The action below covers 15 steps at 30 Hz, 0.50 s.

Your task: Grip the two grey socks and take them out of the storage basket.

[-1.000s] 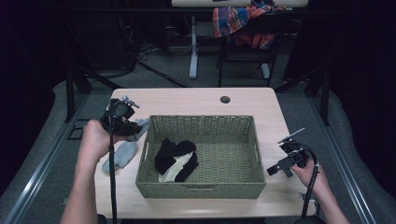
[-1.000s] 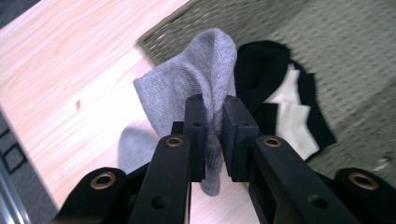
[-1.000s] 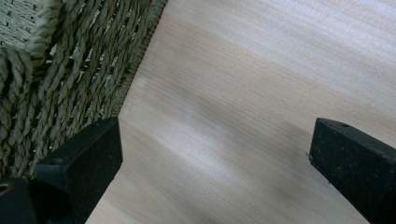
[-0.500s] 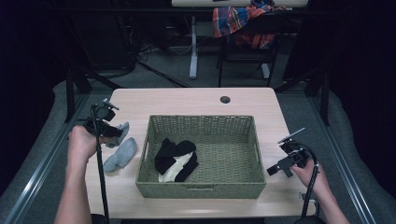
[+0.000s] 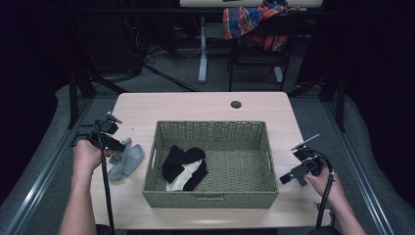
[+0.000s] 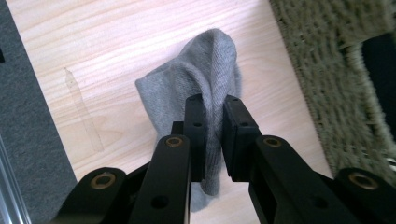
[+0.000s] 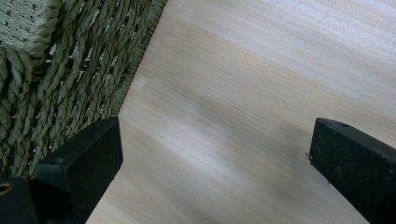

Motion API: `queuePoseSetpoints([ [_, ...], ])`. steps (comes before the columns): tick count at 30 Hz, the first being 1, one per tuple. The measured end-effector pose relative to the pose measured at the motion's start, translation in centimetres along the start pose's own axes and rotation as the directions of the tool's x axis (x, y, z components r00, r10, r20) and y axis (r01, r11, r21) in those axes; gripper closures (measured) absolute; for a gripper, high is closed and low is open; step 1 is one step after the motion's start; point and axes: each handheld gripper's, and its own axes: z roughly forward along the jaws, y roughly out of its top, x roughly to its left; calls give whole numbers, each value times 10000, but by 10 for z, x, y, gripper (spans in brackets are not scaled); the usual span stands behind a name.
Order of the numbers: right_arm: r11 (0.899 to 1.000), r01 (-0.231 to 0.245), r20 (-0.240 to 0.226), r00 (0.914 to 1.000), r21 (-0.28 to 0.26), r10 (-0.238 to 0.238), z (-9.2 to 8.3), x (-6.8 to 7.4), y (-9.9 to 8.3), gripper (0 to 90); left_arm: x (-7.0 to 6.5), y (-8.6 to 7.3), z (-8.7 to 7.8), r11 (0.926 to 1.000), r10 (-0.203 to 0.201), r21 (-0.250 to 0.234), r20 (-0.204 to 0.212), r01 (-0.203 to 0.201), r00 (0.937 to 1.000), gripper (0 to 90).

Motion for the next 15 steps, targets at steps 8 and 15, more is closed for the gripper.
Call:
queuePoseSetpoints([
  [8, 10000, 10, 9, 10000, 2, -10, 0, 0, 0, 27, 4, -2, 19, 9990, -201, 403, 121, 196, 9997, 819],
  [15, 10000, -3, -8, 10000, -1, 3, 0, 0, 0, 27, 2, -1, 31, 9974, -278, 672, 16, 276, 9996, 816],
])
